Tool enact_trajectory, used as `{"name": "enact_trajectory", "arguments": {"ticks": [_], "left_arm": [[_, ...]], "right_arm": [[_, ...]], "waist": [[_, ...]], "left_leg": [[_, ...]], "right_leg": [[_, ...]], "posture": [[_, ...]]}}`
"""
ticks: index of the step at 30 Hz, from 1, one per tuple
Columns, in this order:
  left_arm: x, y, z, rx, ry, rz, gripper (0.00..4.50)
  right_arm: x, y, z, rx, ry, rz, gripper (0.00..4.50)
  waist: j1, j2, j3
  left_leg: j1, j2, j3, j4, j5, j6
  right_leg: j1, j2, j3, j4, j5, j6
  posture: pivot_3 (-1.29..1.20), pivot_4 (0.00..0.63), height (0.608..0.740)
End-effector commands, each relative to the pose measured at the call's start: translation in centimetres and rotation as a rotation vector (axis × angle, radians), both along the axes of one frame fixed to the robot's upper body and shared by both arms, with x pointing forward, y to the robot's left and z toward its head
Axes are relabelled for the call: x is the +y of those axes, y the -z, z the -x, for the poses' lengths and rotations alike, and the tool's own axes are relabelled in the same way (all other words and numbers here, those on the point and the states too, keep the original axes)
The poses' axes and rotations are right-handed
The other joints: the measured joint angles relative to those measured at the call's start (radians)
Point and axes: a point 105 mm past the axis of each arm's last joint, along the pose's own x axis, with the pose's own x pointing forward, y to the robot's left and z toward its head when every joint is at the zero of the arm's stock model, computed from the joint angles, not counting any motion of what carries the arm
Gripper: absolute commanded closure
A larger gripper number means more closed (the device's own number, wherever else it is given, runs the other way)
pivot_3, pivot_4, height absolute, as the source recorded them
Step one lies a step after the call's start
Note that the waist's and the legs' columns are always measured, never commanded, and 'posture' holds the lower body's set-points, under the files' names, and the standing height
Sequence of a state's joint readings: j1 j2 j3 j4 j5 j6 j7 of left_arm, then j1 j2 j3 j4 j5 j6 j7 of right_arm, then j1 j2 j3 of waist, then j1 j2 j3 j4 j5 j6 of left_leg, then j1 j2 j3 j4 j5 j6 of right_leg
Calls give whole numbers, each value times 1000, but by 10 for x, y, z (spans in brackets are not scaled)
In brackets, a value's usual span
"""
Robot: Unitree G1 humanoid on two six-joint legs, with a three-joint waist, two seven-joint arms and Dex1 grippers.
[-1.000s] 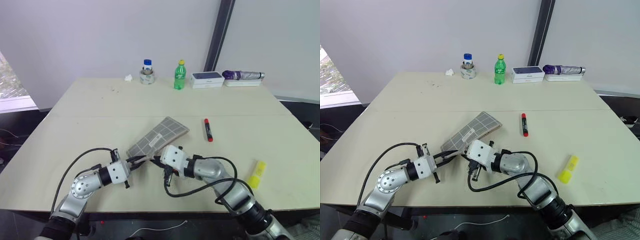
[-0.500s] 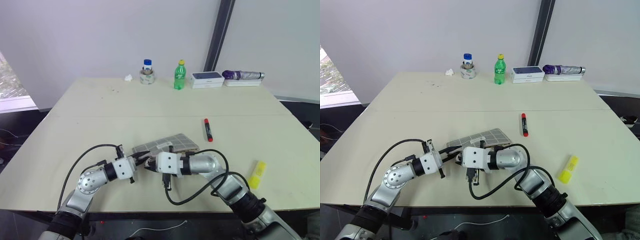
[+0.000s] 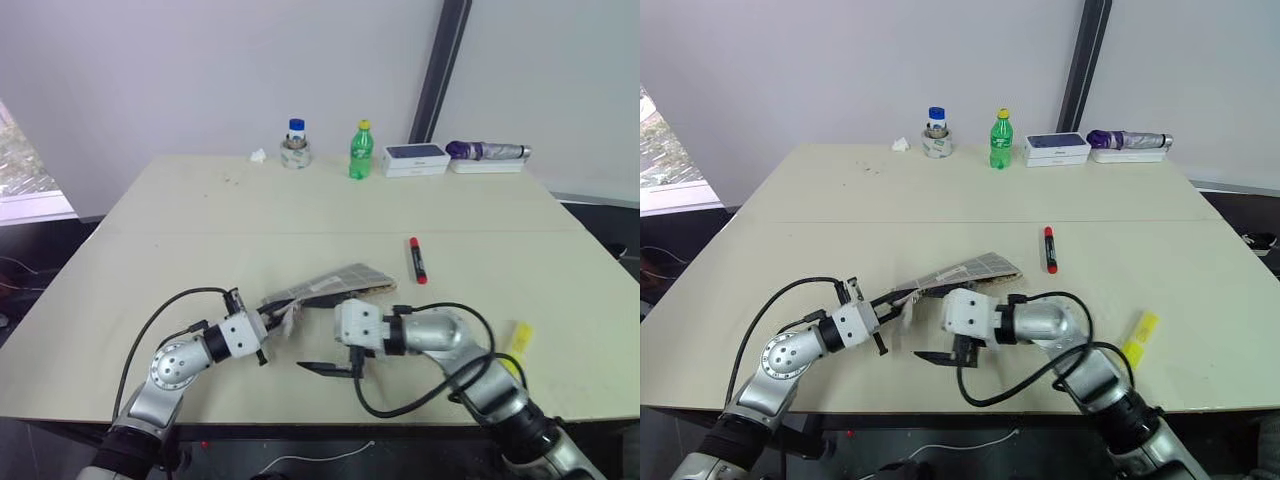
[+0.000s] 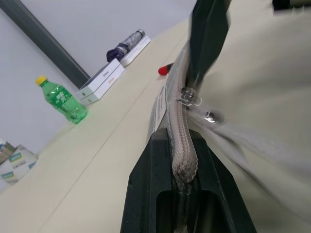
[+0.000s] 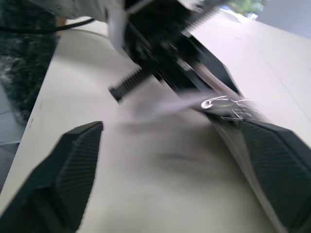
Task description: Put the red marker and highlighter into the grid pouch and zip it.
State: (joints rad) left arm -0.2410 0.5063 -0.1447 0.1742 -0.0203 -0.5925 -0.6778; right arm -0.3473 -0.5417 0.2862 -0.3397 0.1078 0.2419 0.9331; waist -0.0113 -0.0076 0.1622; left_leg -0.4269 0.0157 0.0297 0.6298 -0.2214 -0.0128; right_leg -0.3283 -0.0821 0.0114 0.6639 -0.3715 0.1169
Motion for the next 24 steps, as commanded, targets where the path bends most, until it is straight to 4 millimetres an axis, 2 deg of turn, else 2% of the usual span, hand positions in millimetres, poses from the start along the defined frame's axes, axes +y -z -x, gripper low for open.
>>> {"name": "enact_trajectory", "arguments": {"ticks": [1, 6, 11, 14, 19, 24], "left_arm": [[12, -12, 0, -64, -30, -7, 4500], [28, -9, -1, -89, -77, -46, 4500], [42, -8, -5, -92, -113, -68, 4500], [42, -8, -6, -97, -109, -70, 4500], [39, -7, -5, -100, -101, -65, 4500], [34, -5, -2, -94, -87, -64, 4500]], "right_arm": [[-25, -23, 7, -12, 98, -118, 60], [-63, -24, 11, 2, 331, -232, 60], [-113, -11, -12, -36, 820, -310, 60], [-117, -6, -15, -24, 914, -340, 60], [-106, 0, -18, -4, 946, -367, 60], [-120, 5, -45, -11, 1053, -329, 60]], "waist": [[0, 0, 0], [0, 0, 0], [-1, 0, 0], [-1, 0, 0], [-2, 0, 0], [-3, 0, 0]], "left_leg": [[0, 0, 0, 0, 0, 0], [0, 1, 0, -1, 0, 0], [1, 1, 0, -1, 0, -1], [1, 0, 0, -2, 0, -1], [1, 0, 0, -2, 0, -1], [1, 0, 0, -1, 0, -1]], "right_leg": [[0, 0, 0, 0, 0, 0], [0, 0, 0, -1, 0, 0], [1, 0, 0, 0, 0, 0], [0, 0, 1, 0, 0, 0], [-1, 1, 1, 0, 0, 0], [-1, 1, 1, 1, 0, 0]], "posture": [[0, 150, 740], [0, 150, 740], [0, 150, 740], [0, 150, 740], [0, 150, 740], [0, 150, 740]]}}
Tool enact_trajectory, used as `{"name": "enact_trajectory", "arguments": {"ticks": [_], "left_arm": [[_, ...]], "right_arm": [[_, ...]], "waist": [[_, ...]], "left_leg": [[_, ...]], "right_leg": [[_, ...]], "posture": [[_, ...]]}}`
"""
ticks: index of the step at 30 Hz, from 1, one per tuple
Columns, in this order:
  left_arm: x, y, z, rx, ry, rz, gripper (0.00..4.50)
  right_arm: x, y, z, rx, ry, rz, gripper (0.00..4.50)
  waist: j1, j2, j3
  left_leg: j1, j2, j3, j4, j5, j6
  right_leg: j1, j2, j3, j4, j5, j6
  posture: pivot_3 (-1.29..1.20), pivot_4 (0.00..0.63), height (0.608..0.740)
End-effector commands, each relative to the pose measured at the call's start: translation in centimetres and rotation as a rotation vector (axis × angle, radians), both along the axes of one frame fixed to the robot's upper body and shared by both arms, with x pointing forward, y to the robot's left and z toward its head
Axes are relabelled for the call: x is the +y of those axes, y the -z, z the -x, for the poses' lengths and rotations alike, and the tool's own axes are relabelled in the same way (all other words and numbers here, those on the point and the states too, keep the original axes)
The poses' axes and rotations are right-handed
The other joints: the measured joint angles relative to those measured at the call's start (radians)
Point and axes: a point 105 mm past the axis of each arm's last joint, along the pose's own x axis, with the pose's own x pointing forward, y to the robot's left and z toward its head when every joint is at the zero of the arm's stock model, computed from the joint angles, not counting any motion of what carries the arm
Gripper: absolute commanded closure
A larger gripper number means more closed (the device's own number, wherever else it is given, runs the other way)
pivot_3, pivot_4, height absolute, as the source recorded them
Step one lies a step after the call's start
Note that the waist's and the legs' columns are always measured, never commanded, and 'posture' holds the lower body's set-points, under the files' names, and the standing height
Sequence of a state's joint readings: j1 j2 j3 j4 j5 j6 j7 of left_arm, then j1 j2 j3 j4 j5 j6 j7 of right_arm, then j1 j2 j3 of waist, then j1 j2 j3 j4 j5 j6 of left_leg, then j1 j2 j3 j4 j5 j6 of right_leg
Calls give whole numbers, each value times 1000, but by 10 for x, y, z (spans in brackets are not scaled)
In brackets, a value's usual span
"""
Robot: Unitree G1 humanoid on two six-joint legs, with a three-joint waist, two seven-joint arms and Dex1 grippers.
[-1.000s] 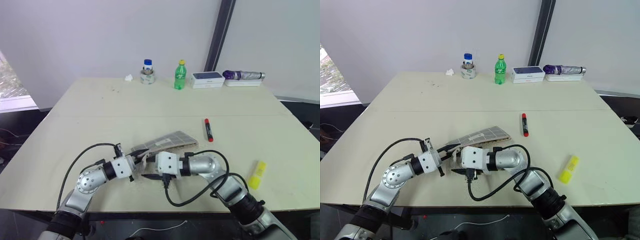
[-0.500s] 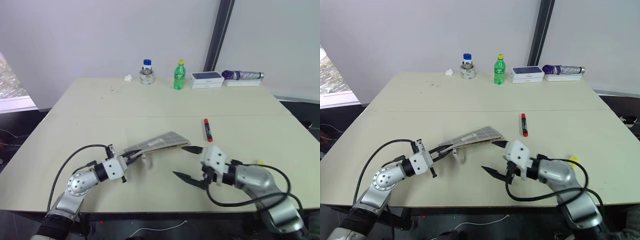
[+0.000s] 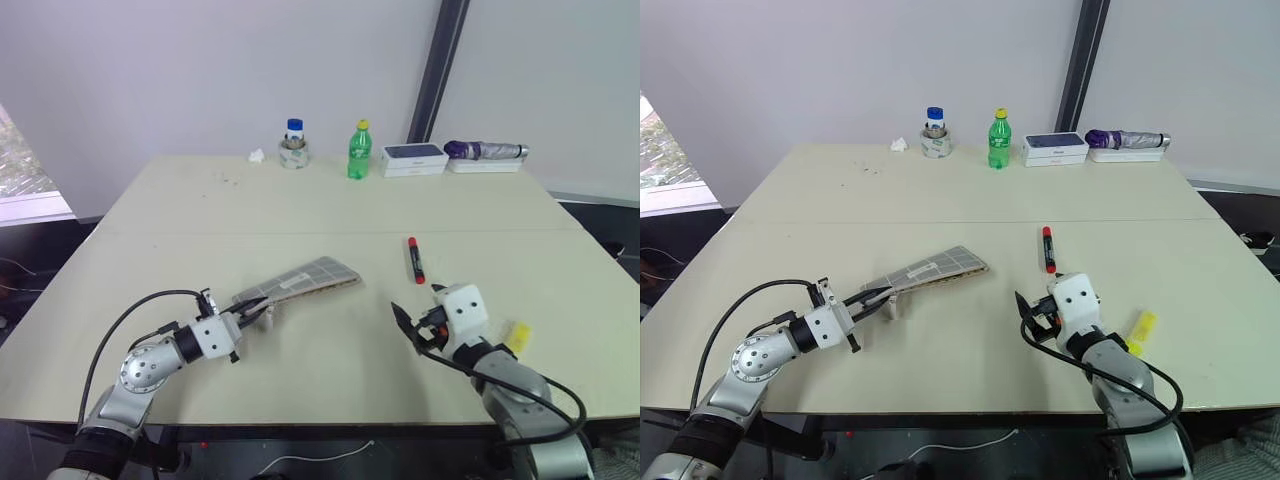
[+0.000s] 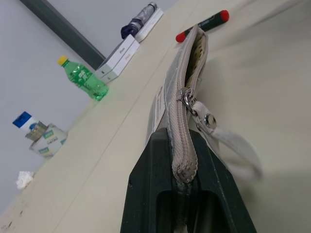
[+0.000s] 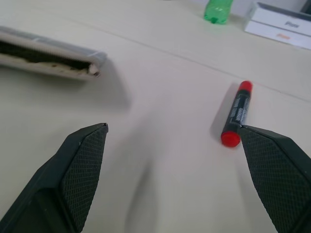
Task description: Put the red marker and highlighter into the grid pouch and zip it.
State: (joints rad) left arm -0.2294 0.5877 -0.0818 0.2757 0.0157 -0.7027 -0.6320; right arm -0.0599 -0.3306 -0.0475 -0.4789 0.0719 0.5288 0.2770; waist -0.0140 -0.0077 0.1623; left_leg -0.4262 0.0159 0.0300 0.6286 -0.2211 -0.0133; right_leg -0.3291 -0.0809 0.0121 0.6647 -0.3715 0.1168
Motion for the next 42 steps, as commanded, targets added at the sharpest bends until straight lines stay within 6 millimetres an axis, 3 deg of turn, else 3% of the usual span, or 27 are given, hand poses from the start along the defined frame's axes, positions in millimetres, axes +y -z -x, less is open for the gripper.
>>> {"name": "enact_trajectory", "arguments": {"ticks": [1, 9, 18, 21, 27, 30, 33, 37, 42], "left_arm": [[-5, -8, 2, -39, 18, 10, 4500], [-15, -12, 2, -51, 34, 13, 4500], [-22, -16, 4, -55, 39, 22, 4500], [-21, -15, 6, -50, 34, 21, 4500], [-23, -16, 7, -50, 32, 24, 4500], [-24, -17, 5, -50, 30, 27, 4500], [-23, -15, 4, -49, 32, 26, 4500], [-24, -12, 4, -54, 48, 3, 4500], [-24, -12, 1, -54, 55, 4, 4500]], "right_arm": [[-13, -6, -20, -15, 71, 34, 60], [-34, -3, -75, 57, 178, -81, 60], [-47, 8, -109, 175, 234, -166, 60], [-44, 16, -110, 207, 212, -143, 928], [-46, 1, -108, 125, 203, -97, 4012], [-38, -24, -101, 14, 129, -127, 4074], [-11, -44, -78, -102, -106, -96, 4074], [18, -33, -23, -122, -455, 53, 4074], [13, -28, 23, -96, -595, 95, 4074]], "waist": [[0, 0, 0], [0, 0, 0], [-1, 0, 0], [-3, 0, 0], [-2, 0, 0], [-2, 1, 0], [-1, 1, 0], [3, 0, 0], [1, 0, 1]], "left_leg": [[0, 0, 0, 0, 0, 0], [0, 0, 1, 0, 0, 0], [-1, 0, 2, -1, 0, 0], [-2, 0, 2, -1, 0, 0], [-2, 0, 3, -1, 0, 0], [-2, 0, 3, -2, 0, 0], [-3, 0, 3, -2, 0, 0], [-4, 0, 3, -1, 0, 1], [-3, 0, 2, 0, 0, 1]], "right_leg": [[0, 0, 0, 0, 0, 0], [-1, 0, 0, 0, 0, 0], [-3, 0, 1, 1, 0, 0], [-4, 0, 1, 1, 0, 0], [-4, 0, 2, 1, 0, 0], [-5, 0, 2, 1, 0, 0], [-6, 0, 2, 1, 0, 0], [-5, 0, 2, 0, 0, 0], [-4, 0, 1, 0, 0, 0]], "posture": [[0, 150, 740], [0, 150, 740], [0, 150, 740], [0, 150, 740], [0, 150, 740], [0, 150, 740], [0, 150, 740], [0, 150, 740], [0, 150, 740]]}}
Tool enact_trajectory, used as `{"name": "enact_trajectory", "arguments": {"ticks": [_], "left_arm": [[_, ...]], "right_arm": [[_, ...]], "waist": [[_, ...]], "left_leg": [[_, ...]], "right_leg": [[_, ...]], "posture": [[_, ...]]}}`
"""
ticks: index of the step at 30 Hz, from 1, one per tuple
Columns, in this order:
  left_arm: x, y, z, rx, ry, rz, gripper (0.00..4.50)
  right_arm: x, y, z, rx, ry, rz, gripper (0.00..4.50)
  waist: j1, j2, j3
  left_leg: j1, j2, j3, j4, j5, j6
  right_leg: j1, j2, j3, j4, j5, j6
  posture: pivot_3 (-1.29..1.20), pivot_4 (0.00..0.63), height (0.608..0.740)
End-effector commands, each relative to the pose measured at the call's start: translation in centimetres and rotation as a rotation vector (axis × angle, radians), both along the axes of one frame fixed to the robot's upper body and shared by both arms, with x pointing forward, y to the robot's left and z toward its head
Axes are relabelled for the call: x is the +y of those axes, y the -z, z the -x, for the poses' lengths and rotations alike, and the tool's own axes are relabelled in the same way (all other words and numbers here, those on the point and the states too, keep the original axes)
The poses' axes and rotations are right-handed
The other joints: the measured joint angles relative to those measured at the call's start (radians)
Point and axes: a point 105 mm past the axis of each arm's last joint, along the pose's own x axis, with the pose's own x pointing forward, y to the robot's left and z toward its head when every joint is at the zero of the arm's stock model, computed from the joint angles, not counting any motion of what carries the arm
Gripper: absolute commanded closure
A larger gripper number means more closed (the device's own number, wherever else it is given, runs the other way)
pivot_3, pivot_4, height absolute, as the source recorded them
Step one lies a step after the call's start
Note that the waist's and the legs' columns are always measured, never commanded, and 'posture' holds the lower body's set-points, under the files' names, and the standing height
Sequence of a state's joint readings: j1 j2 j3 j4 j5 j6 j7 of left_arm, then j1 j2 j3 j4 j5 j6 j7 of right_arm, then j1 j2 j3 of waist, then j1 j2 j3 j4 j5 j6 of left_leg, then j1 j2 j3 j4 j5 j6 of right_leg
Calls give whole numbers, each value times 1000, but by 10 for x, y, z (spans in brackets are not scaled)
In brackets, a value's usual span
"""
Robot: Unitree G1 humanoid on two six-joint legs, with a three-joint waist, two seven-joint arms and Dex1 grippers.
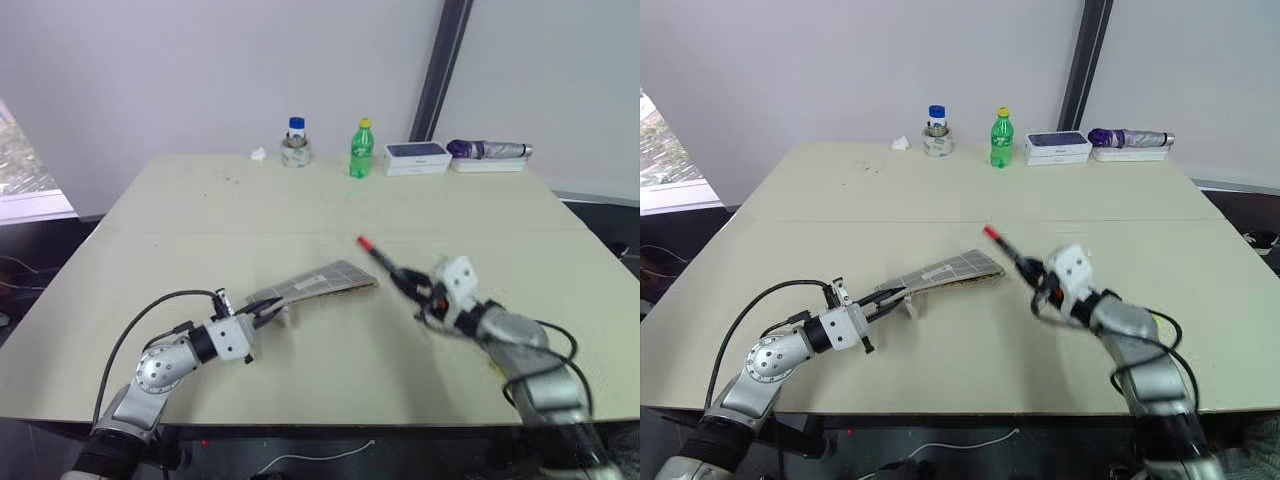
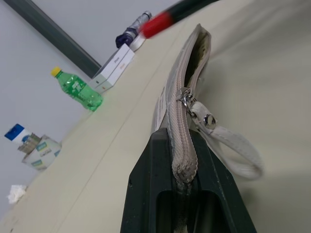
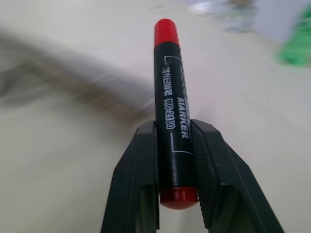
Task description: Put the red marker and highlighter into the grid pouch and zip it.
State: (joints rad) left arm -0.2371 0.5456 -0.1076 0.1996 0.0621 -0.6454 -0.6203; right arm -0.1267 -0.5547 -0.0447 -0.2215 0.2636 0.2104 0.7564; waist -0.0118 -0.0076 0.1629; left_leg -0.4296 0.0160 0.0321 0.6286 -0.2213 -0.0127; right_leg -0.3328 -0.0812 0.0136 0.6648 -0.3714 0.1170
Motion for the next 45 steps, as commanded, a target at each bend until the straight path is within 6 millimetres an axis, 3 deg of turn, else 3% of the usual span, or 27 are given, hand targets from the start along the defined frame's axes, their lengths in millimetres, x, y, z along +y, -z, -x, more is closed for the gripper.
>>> {"name": "enact_trajectory", "arguments": {"ticks": [1, 8, 15, 19, 21, 25, 28, 33, 39, 41, 45], "left_arm": [[-2, -8, 0, -40, 22, 6, 4500], [-3, -7, -2, -48, 36, 8, 4500], [-14, -9, -2, -60, 67, 7, 4500], [-21, -6, 2, -79, 116, -62, 4500], [-25, -7, 3, -87, 133, -80, 4500], [-31, -13, 3, -112, 155, -90, 4500], [-37, -16, 4, -135, 186, -119, 4500], [-46, -26, 8, -162, 259, -155, 4500], [-45, -25, 9, -101, 295, -128, 4500], [-46, -31, 11, -87, 308, -80, 4500], [-45, -33, 14, -69, 325, -46, 4500]], "right_arm": [[4, -32, 23, -110, -94, -13, 4074], [0, -10, 36, -42, -112, 112, 4074], [-8, 2, 22, -50, -62, 212, 4074], [-10, 0, 12, -64, -31, 216, 4074], [-9, -12, 6, -81, -18, 161, 4074], [-6, -2, 5, -102, -100, 354, 4074], [2, 7, 4, -152, -188, 525, 4074], [27, -7, -7, -291, -295, 662, 4074], [51, -26, -12, -366, -331, 595, 4074], [58, -25, -8, -410, -375, 589, 4074], [53, -11, -6, -448, -405, 689, 4074]], "waist": [[-4, 0, 0], [0, 0, 0], [0, 0, 0], [0, 0, 0], [0, 0, 0], [4, -1, 0], [2, -1, 0], [-4, 0, 0], [2, -1, 1], [2, -1, 1], [0, -1, 1]], "left_leg": [[1, 0, 0, 0, 0, 0], [3, 0, -1, 0, 0, 0], [3, 0, -1, 1, 0, 0], [3, 0, -1, 1, 0, 0], [3, 0, -1, 1, 0, 0], [3, 0, -1, 1, 0, 0], [3, -1, -1, 1, 0, 0], [3, 0, -1, 1, 0, -1], [2, 0, -1, 1, 0, -1], [2, 0, -1, 2, 0, -1], [3, 0, -1, 2, 0, -1]], "right_leg": [[1, 0, 0, 0, 0, 0], [3, 0, 0, -1, 0, 0], [4, 0, -1, -1, 0, 0], [4, 1, -1, -1, 0, 0], [4, 1, -1, -1, 0, 0], [4, 1, -1, -1, 0, 0], [4, 0, -1, -1, 0, 0], [3, 2, -1, 0, 0, 0], [4, 1, -1, -1, 0, 0], [4, 1, -1, -1, 0, 0], [4, 1, -1, -1, 0, 0]], "posture": [[0, 150, 740], [0, 150, 740], [0, 150, 740], [0, 150, 740], [0, 150, 740], [0, 150, 740], [0, 150, 740], [0, 150, 740], [0, 150, 740], [0, 150, 740], [0, 150, 740]]}}
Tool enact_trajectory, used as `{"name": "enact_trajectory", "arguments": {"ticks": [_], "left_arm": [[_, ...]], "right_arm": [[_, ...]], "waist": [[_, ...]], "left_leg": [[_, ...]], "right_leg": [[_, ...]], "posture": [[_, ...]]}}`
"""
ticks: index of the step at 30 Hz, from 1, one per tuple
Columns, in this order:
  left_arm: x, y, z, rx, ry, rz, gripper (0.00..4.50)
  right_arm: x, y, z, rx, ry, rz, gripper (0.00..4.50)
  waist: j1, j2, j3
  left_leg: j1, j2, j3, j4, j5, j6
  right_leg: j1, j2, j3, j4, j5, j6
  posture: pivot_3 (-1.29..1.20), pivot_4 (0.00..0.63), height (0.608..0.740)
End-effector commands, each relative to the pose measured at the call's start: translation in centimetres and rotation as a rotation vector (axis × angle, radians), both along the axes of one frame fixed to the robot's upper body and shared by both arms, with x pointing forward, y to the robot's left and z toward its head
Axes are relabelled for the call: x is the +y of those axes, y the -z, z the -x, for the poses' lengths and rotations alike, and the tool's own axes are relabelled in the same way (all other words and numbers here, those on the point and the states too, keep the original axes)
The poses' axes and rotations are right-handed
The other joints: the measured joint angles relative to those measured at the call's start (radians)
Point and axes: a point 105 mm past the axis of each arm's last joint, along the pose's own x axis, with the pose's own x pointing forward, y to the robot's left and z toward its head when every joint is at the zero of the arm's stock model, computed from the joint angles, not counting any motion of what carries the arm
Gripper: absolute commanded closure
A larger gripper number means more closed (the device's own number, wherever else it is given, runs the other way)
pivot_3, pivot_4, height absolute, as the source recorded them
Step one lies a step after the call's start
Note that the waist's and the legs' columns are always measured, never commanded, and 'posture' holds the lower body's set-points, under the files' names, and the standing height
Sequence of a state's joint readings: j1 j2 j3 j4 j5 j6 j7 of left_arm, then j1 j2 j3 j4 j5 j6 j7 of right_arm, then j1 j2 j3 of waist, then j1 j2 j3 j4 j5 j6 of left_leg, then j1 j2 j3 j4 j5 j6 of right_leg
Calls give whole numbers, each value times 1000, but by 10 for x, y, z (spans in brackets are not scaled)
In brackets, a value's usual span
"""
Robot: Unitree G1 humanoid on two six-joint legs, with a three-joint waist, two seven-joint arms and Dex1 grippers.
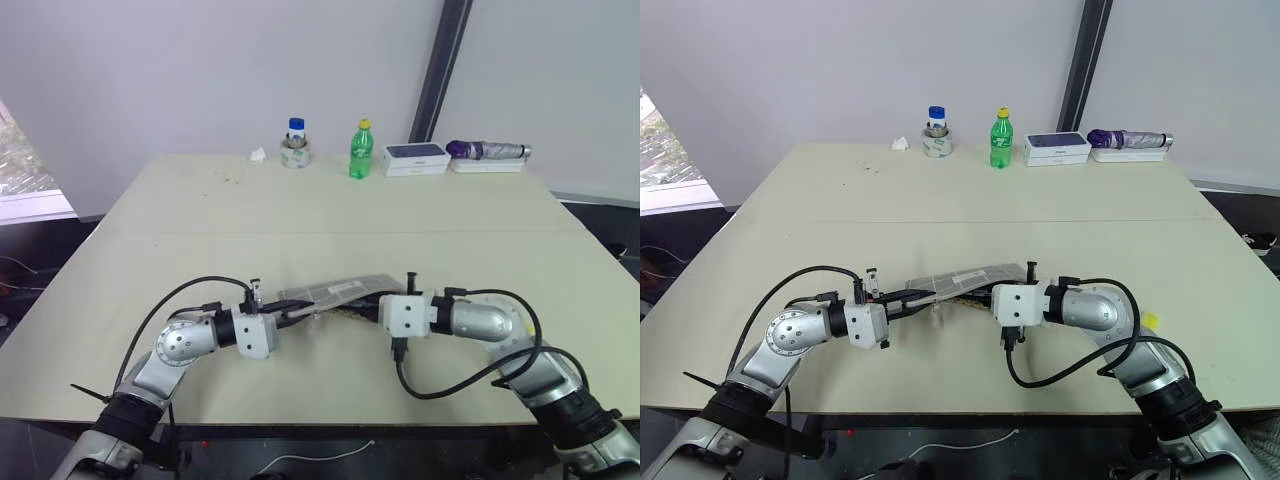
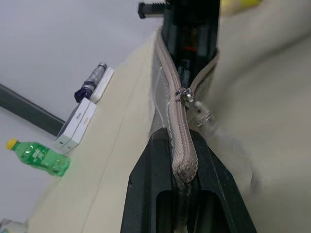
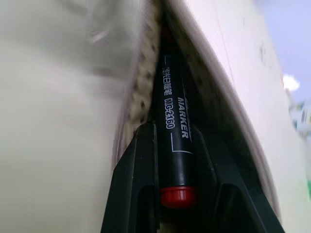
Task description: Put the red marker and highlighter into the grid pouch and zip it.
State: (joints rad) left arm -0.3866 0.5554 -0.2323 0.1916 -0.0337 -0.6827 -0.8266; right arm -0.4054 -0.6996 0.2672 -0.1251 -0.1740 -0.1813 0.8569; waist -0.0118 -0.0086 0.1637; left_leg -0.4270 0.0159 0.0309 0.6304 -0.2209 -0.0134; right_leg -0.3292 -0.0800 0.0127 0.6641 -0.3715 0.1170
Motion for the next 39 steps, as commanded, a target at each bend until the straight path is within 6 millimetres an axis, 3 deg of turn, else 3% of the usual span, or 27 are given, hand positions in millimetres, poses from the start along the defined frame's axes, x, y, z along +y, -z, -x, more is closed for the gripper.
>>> {"name": "enact_trajectory", "arguments": {"ticks": [1, 5, 6, 7, 12, 14, 17, 19, 22, 24, 26, 31, 35, 39], "left_arm": [[-1, -12, 5, -29, 31, 44, 4500], [2, -9, 4, -25, 21, 27, 4500], [3, -7, 4, -20, 15, 26, 4500], [3, -6, 4, -17, 12, 24, 4500], [4, 2, 4, 9, -13, 16, 4500], [6, 4, 3, 12, -30, 19, 4500], [7, 4, 1, -10, -55, 25, 4500], [7, 1, -1, -33, -71, 37, 4500], [5, 1, -5, -56, -86, 43, 4500], [4, 2, -4, -64, -82, 36, 4500], [4, 2, -4, -64, -81, 37, 4500], [5, 5, -5, -57, -80, 33, 4500], [2, 6, -4, -56, -63, 30, 4500], [1, 7, -5, -58, -59, 25, 4500]], "right_arm": [[-4, 2, 1, -52, -17, 48, 4074], [-16, 1, -1, -36, 13, 30, 4074], [-17, -1, 1, -46, 2, 33, 3011], [-18, -5, 4, -60, -12, 24, 2657], [-25, -35, 20, -123, -15, -58, 23], [-29, -47, 27, -120, 7, -118, 23], [-41, -75, 32, -101, 117, -390, 23], [-57, -80, 32, -47, 228, -581, 23], [-99, -53, 28, 15, 517, -775, 23], [-139, -26, 29, -67, 849, -795, 23], [-157, -12, 42, -89, 1043, -878, 23], [-151, 13, 77, -38, 1248, -906, 23], [-132, 29, 90, 76, 1299, -929, 23], [-138, 48, 100, 154, 1465, -952, 23]], "waist": [[0, 0, 0], [1, 0, 0], [1, 0, 0], [1, 0, 0], [2, 0, 0], [2, 0, 0], [1, 0, 0], [3, 0, 0], [7, -1, -1], [15, -1, -1], [18, 0, -1], [12, 2, -2], [27, 2, -2], [52, 2, -2]], "left_leg": [[0, 0, 0, 0, 0, 0], [0, 0, 0, 0, 0, 0], [0, 0, 0, 0, 0, 0], [0, 0, 0, 0, 0, 0], [0, 0, 0, 0, 0, 0], [0, 0, 0, 0, 0, 0], [1, 0, -1, 0, 0, 0], [1, 0, -1, 0, 0, 0], [1, 0, -2, 1, 0, 0], [1, 0, -2, 1, 0, 0], [1, 0, -2, 0, 0, 0], [1, 0, -1, -2, 1, -1], [1, 0, -3, -3, 1, -2], [0, 0, -7, -7, 2, -4]], "right_leg": [[0, 0, 0, 0, 0, 0], [0, 0, 0, 0, 0, 0], [0, 0, 0, 0, 0, 0], [0, 0, 0, 0, 0, 0], [0, 0, 0, 0, 0, 0], [1, 0, 0, 0, 0, 0], [2, 0, 0, 0, 0, 0], [3, 0, 0, 0, 0, 0], [5, -1, -1, -1, 0, 0], [5, -1, -1, -1, 0, 0], [3, -1, -1, 0, 0, 0], [0, 0, 0, 1, 0, 0], [1, 2, 0, 2, 0, -1], [1, 2, -4, 1, -2, -4]], "posture": [[0, 150, 740], [0, 150, 740], [0, 150, 740], [0, 150, 740], [0, 150, 740], [0, 150, 740], [0, 150, 740], [0, 150, 740], [0, 150, 740], [0, 150, 740], [0, 150, 740], [0, 150, 740], [0, 150, 740], [0, 150, 740]]}}
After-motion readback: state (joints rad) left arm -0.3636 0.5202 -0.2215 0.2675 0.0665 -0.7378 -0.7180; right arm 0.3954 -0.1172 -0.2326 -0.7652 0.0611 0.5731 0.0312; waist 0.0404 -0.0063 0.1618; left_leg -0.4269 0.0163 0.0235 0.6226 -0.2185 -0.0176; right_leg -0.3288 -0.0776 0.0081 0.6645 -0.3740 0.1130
